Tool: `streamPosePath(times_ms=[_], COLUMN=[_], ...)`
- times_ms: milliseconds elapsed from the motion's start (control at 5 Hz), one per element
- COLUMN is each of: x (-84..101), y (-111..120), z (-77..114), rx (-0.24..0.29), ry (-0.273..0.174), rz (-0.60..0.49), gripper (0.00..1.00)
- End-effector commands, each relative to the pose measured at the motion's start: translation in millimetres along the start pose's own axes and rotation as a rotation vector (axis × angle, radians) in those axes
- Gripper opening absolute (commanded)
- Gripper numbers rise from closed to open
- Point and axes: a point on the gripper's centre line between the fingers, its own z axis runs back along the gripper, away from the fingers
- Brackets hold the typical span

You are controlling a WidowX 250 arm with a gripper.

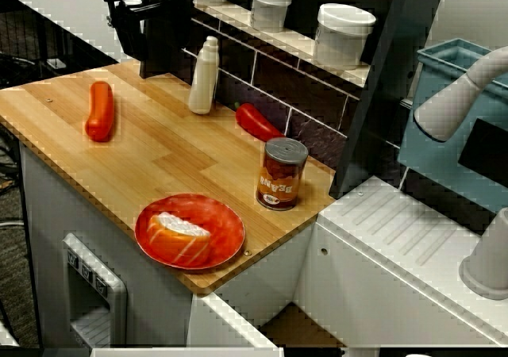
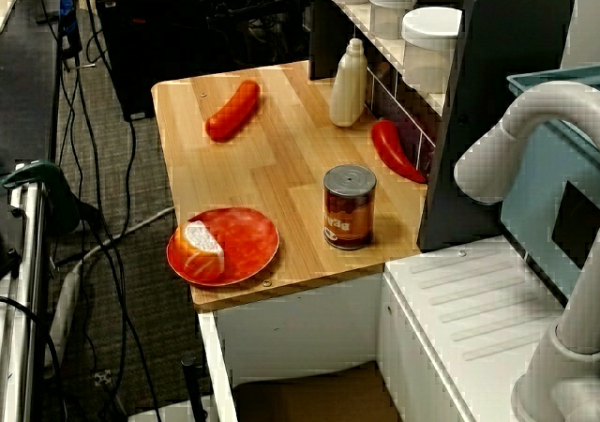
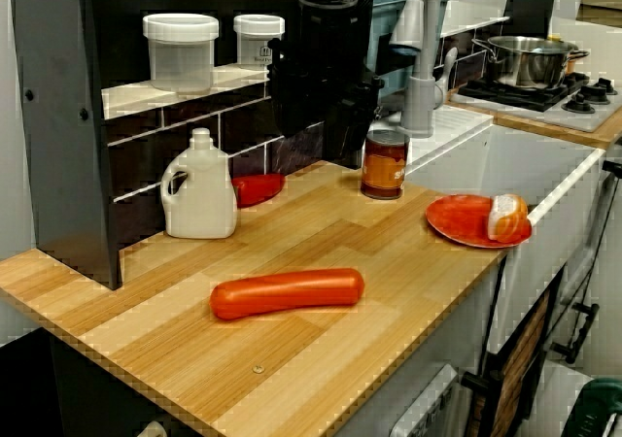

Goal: Push into sink

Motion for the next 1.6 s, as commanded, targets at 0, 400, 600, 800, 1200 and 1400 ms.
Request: streamPosePath(times_ms=[0,400,600,800,1200,1400], x=[0.0,0.5,1.5,5.5,25.4,44.8], y=[0,6,6,4,1,11], z=[0.0,-1.5,-1.5,-1.2,-6.0,-4.5], rx=[0.0,-0.004,0.005,0.015,0.045,0.037], ry=[0.0,-0.002,0.006,0.004,0.036,0.026], rz=[0.0,-0.013,-0.012,-0.026,-0.064,-0.017], gripper=[1.0,1.0,1.0,0.0,0.0,0.0])
